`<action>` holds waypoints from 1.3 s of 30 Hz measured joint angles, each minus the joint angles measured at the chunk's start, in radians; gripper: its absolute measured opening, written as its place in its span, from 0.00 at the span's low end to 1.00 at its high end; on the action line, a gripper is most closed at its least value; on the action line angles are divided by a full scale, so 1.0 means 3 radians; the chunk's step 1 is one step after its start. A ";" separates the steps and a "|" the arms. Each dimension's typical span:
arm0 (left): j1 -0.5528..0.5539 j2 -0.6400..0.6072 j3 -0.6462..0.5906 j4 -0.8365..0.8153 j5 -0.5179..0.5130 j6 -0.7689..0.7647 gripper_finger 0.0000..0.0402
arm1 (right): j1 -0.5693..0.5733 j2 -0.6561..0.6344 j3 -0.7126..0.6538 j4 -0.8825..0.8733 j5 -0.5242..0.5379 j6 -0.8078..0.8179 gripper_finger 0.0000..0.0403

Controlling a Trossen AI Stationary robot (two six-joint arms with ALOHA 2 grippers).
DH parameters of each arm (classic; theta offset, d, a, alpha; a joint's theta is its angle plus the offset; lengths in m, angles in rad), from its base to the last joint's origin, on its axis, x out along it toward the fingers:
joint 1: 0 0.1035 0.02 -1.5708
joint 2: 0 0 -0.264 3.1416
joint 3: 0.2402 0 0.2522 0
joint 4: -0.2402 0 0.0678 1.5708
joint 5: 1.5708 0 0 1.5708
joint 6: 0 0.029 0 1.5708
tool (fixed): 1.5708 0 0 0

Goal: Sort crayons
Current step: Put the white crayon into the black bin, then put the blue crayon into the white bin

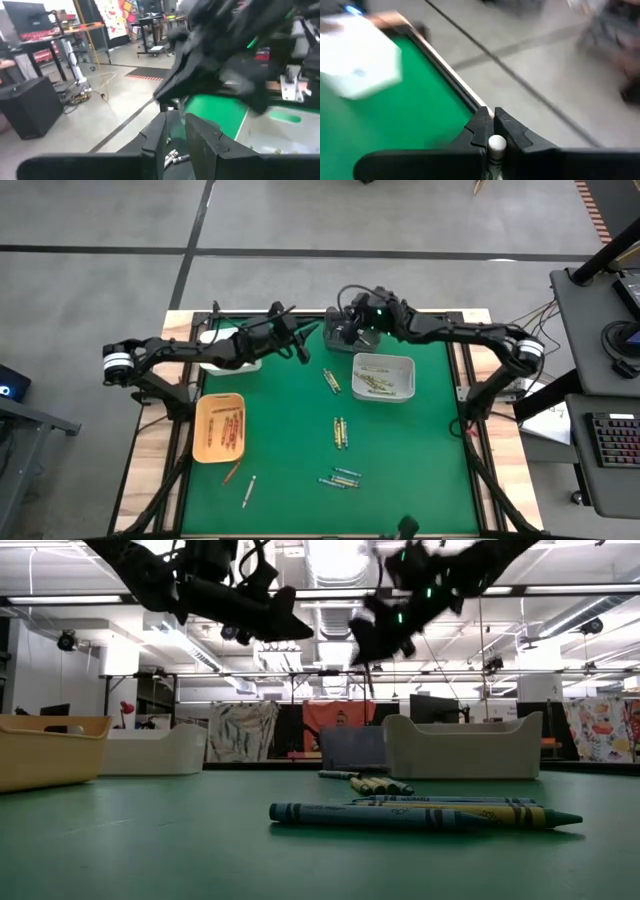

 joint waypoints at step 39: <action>-0.0694 0.0036 -0.0009 -0.1034 0.0003 -0.0262 0.14 | 0.0444 -0.0787 0.0004 -0.1701 -0.0900 0.0579 0.26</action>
